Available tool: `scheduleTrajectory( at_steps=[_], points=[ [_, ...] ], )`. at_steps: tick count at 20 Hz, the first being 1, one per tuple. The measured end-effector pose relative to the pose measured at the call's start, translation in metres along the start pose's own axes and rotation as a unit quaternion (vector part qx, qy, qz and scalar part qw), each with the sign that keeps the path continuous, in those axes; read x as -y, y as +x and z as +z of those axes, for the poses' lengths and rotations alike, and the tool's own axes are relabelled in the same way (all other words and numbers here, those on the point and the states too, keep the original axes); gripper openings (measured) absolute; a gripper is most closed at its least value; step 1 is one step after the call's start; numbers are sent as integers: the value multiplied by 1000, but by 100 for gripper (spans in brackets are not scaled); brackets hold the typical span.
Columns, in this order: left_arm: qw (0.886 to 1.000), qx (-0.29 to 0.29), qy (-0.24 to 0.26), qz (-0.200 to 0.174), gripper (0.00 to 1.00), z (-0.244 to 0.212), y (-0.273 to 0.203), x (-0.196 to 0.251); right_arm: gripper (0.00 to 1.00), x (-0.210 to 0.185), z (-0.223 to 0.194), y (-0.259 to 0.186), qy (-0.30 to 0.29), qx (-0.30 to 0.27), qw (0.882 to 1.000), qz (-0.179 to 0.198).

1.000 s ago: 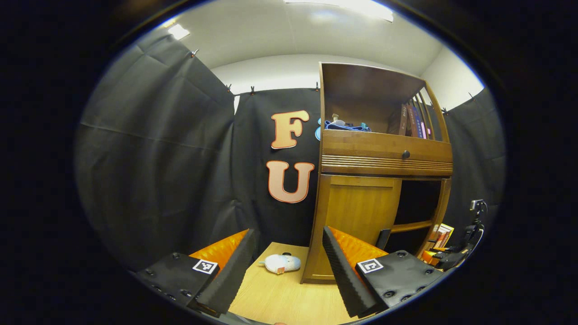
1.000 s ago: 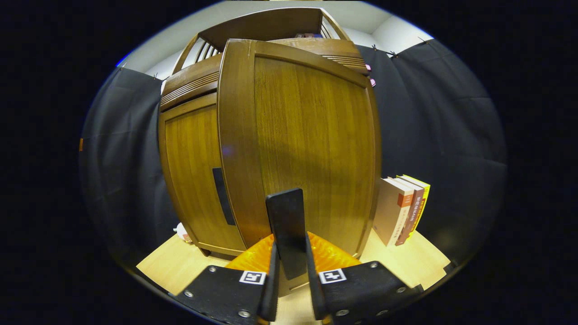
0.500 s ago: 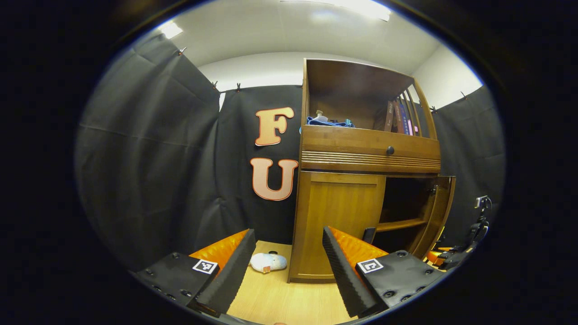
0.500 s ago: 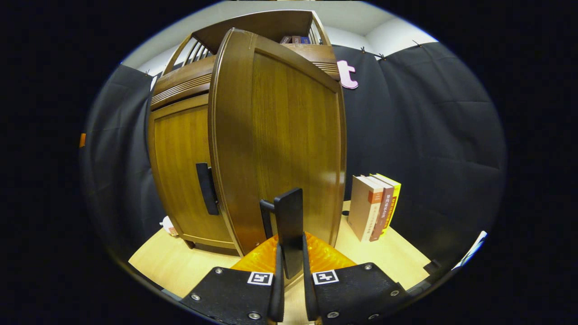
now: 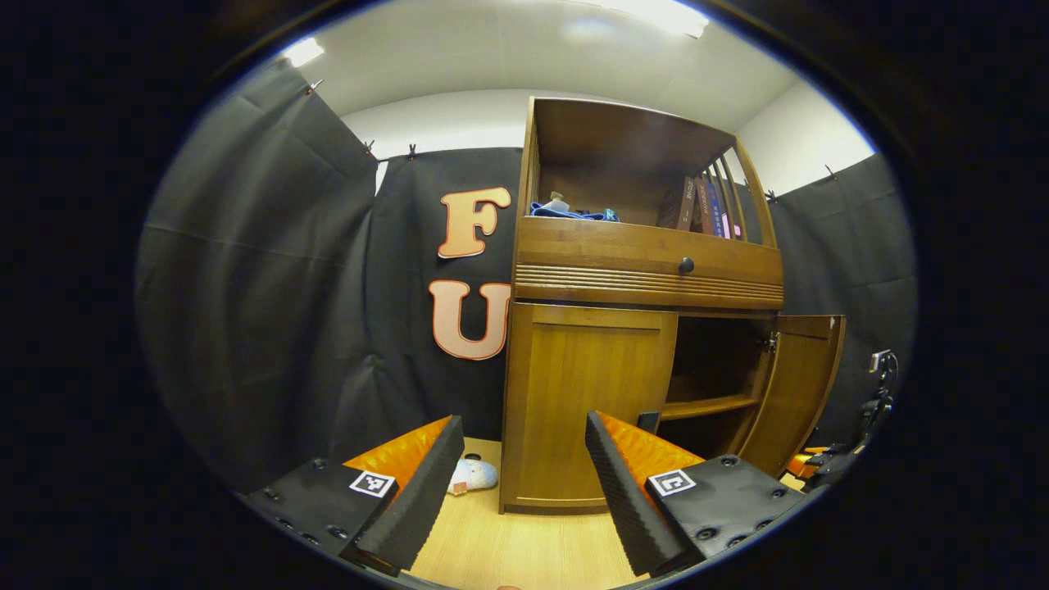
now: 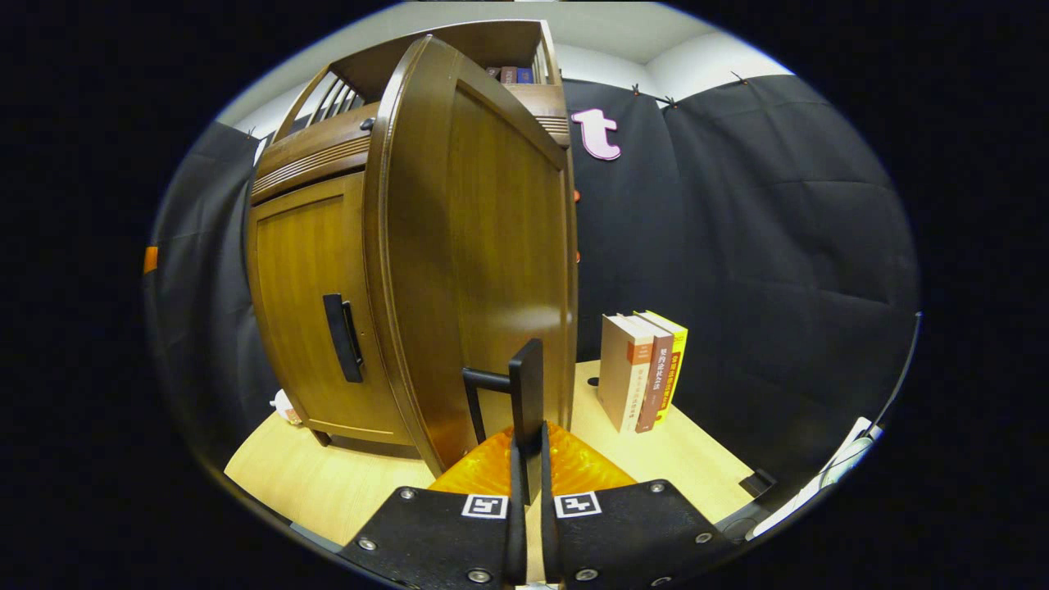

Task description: Open the right door of the double-door shoe cabinet with the right hand, and open the left door with the left hand.

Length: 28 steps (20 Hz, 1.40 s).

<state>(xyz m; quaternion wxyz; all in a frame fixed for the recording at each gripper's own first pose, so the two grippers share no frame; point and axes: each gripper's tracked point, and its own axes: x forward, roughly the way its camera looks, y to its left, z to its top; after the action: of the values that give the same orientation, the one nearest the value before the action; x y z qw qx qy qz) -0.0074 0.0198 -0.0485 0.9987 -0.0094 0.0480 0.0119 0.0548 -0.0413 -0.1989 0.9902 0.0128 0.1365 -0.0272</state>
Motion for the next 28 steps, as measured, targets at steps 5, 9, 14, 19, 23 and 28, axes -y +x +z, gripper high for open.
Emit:
scheduleTrajectory(
  at_steps=[5, 9, 14, 19, 23, 28],
  points=[
    [1000, -3, -3, -13, 94, -5, 10, 21, 0, 42, 2, -2, 16, 1, 1000, -19],
    [1000, -6, -1, -20, 94, -9, 19, 44, 0, 54, 1, -5, 5, 8, 1000, 7],
    [1000, -13, 6, -21, 94, -15, 24, 76, 0, 79, 2, -1, 7, 9, 999, 30],
    [1000, -11, -2, -12, 96, -11, 24, 106, 0, 93, 6, 5, -4, 3, 998, 69],
    [1000, -12, -4, 2, 96, -12, 22, 124, 1, 109, 5, 7, -2, -6, 995, 97],
    [1000, -13, -11, 9, 94, -19, 24, 145, 5, 136, 2, -7, 8, -6, 994, 111]
  ],
)
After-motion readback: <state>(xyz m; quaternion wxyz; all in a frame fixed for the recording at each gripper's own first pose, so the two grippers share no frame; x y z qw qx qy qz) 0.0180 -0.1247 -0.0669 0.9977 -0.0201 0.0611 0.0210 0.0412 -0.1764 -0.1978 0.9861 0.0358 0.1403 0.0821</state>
